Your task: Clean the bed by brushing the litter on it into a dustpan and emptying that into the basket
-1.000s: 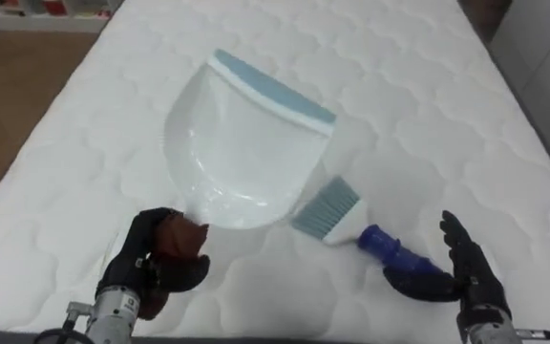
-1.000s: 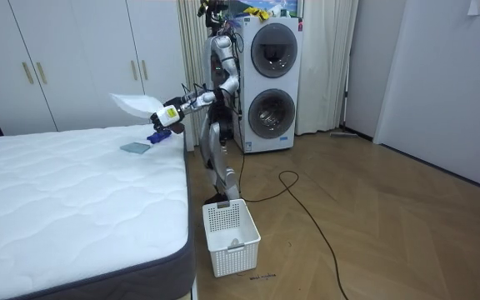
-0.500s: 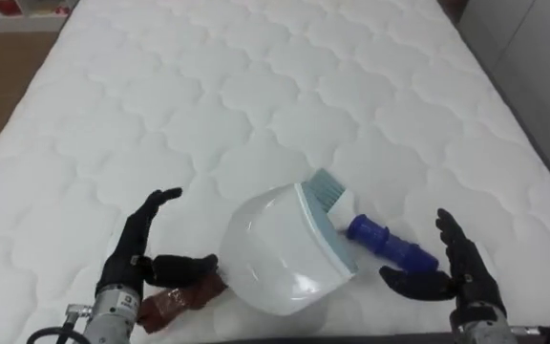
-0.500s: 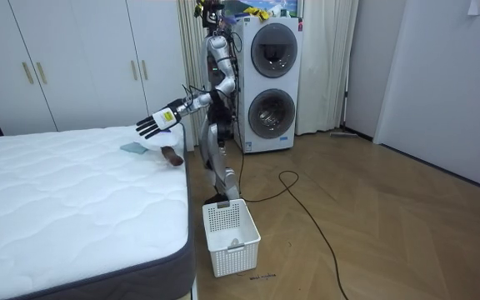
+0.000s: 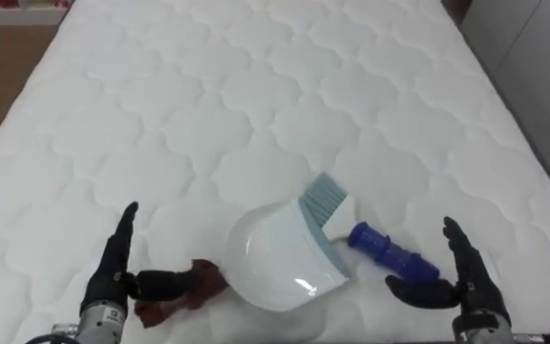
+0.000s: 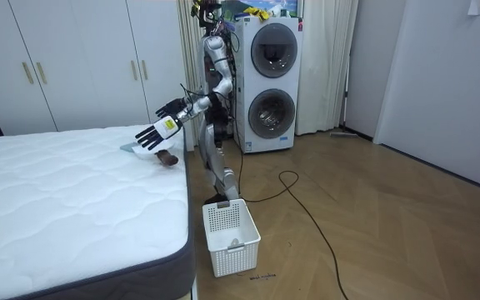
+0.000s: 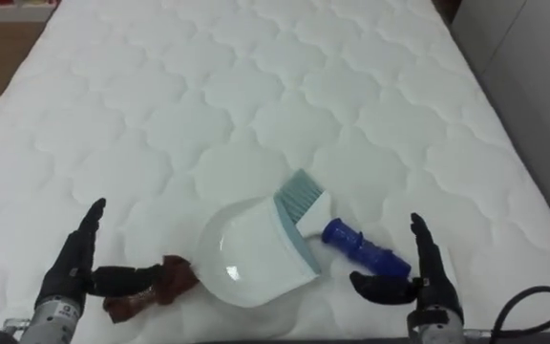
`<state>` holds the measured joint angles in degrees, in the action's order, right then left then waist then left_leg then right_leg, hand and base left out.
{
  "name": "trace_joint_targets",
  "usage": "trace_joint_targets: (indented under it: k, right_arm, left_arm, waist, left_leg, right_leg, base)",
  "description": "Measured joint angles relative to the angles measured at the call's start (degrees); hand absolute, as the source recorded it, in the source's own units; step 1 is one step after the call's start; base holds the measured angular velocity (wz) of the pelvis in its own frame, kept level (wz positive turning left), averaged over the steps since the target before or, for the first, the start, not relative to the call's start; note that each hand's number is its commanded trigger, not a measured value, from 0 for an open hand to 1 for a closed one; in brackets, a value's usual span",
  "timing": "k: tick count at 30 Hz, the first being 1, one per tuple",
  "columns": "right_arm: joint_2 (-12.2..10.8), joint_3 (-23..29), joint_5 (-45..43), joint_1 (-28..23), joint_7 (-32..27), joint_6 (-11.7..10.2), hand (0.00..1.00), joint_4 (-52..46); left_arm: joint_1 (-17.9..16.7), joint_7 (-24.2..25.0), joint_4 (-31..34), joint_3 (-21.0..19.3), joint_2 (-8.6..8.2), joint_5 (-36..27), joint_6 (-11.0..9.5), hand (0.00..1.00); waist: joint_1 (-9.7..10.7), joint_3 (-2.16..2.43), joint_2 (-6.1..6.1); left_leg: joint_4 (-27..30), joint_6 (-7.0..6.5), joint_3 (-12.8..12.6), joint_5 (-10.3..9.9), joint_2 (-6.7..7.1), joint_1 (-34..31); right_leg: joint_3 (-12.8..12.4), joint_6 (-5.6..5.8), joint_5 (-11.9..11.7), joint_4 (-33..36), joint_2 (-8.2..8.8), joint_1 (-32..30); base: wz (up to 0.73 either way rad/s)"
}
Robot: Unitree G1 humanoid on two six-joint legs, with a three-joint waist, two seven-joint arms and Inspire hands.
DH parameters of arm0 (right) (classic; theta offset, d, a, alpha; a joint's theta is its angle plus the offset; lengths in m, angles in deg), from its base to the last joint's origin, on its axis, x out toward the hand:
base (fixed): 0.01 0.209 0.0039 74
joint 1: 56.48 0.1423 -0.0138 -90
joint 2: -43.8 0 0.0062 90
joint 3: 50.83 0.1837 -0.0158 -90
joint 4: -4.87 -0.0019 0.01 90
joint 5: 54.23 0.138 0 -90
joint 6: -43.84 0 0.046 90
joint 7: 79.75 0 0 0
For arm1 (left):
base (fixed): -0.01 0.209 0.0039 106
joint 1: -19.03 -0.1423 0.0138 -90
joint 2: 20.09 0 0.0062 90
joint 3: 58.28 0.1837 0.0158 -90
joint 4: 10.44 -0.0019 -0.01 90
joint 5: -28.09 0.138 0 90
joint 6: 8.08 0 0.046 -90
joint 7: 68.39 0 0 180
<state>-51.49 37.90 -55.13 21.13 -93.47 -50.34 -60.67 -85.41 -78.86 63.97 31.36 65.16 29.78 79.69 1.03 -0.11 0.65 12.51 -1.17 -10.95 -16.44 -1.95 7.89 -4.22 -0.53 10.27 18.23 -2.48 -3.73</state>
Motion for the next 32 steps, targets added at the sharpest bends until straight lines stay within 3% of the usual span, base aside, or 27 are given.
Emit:
trace_joint_targets:
  k: [5,9,11,16,20,22,27,32]
  right_arm:
    - [0.08,5.29,4.70,-0.35,-3.64,-0.26,0.00,5.95]
    - [0.21,11.80,7.14,-2.07,-7.18,-0.25,0.00,12.41]
    - [0.16,14.38,8.02,-3.82,-8.09,0.01,0.00,18.18]
    - [-0.17,15.19,9.33,-4.93,-7.69,1.14,0.00,27.19]
    - [-0.37,15.49,9.08,-3.83,-4.95,2.66,0.00,31.85]
    - [-0.44,15.44,8.92,-3.23,-3.86,3.28,0.00,33.72]
    - [-0.46,13.61,6.51,-2.45,-1.07,6.74,0.00,39.06]
    - [-0.46,11.07,-5.27,-2.15,5.03,9.08,0.00,41.99]
  left_arm:
    - [-2.88,-5.99,-4.44,-5.44,-0.07,-6.93,-1.18,0.00]
    - [-3.67,-9.29,-13.35,-11.48,-0.11,-11.58,-2.24,0.00]
    - [-5.07,-10.70,-18.93,-14.77,-0.15,-12.82,-2.15,0.00]
    - [-8.09,-11.40,-26.82,-15.45,-1.14,-12.79,-1.56,0.00]
    - [-7.26,-10.63,-31.96,-15.23,-1.12,-10.56,0.39,0.00]
    - [-7.44,-9.62,-33.77,-15.18,-1.13,-10.53,0.98,0.00]
    - [-7.62,-7.19,-38.85,-13.90,-1.13,-8.74,4.76,0.00]
    - [-7.04,-1.29,-42.67,-12.79,-1.18,-1.12,8.29,0.00]
  waist:
    - [-0.13,0.18,-0.17]
    - [-0.92,0.25,-0.16]
    - [-1.25,0.38,-0.06]
    - [-1.30,0.15,0.28]
    - [-1.13,0.12,0.81]
    - [-1.36,0.15,0.81]
    - [-1.11,0.22,0.26]
    - [-1.17,0.17,-0.55]
  left_leg:
    - [-1.83,0.06,0.15,0.03,-0.78,2.48]
    - [-2.26,0.12,0.16,0.06,-0.94,3.71]
    - [-2.61,0.13,0.46,0.06,-1.32,4.04]
    - [-3.16,0.13,0.48,0.05,-1.29,4.69]
    - [-4.25,0.33,1.22,-0.18,-1.23,4.75]
    - [-4.55,0.36,1.59,-0.15,-1.13,4.78]
    - [-4.16,0.38,1.85,-0.16,-0.84,4.59]
    - [-4.22,0.38,1.73,-0.15,-0.90,4.23]
  right_leg:
    - [1.54,-0.26,-1.06,-3.67,-0.54,3.18]
    - [1.95,-0.26,-1.06,-4.02,-0.72,4.19]
    - [3.41,-0.33,-1.10,-4.72,-0.56,5.22]
    - [4.13,-0.29,-1.07,-4.71,-0.35,5.68]
    - [6.06,-0.26,-1.07,-4.65,-0.04,5.56]
    - [5.97,-0.26,-1.16,-4.69,-0.02,5.13]
    - [6.00,-0.31,-1.18,-4.70,-0.08,5.10]
    - [5.92,-0.31,-1.19,-4.61,-0.22,4.82]
  base:
    - [-0.06]
    - [-0.03]
    - [0.05]
    - [0.04]
    - [0.12]
    - [0.05]
    - [0.01]
    - [-0.01]
